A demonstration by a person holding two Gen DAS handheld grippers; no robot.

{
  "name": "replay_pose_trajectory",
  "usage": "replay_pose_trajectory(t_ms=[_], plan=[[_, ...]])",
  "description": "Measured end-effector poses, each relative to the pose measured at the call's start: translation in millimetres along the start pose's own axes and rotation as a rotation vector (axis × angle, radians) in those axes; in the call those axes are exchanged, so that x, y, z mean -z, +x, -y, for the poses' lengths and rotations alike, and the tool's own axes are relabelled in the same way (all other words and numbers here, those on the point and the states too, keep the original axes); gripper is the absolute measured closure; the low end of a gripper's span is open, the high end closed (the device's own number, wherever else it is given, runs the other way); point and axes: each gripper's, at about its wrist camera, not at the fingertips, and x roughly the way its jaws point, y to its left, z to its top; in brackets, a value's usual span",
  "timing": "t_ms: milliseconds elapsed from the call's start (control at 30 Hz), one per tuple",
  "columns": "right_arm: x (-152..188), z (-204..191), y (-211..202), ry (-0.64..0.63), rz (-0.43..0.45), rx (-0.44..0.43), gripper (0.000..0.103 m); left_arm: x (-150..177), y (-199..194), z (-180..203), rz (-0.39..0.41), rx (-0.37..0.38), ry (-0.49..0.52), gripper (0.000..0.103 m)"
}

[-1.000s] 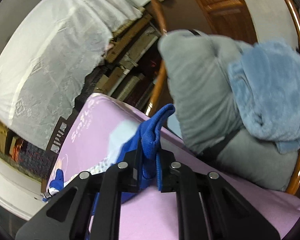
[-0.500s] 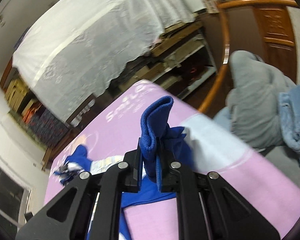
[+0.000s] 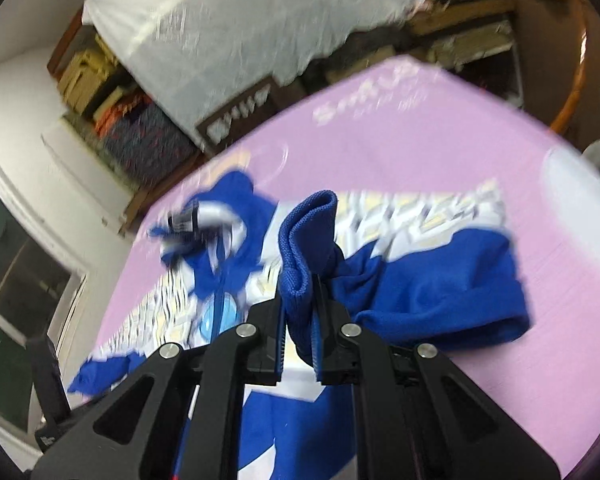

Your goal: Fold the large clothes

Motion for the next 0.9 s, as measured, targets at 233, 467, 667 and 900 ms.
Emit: replay_pose_trajectory(t_ms=[233, 467, 667, 900], plan=[[25, 0, 37, -0.058, -0.149, -0.012, 0.088, 1, 1, 15, 0.017, 0.018, 0.056, 0.003], [12, 6, -8, -0.072, -0.098, -0.119, 0.058, -9, -8, 50, 0.024, 0.059, 0.137, 0.003], [-17, 51, -44, 0.037, 0.05, -0.074, 0.058, -26, 16, 95, -0.059, 0.163, 0.196, 0.003], [-28, 98, -57, 0.149, 0.156, -0.083, 0.058, -37, 54, 120, -0.159, 0.223, 0.179, 0.018]])
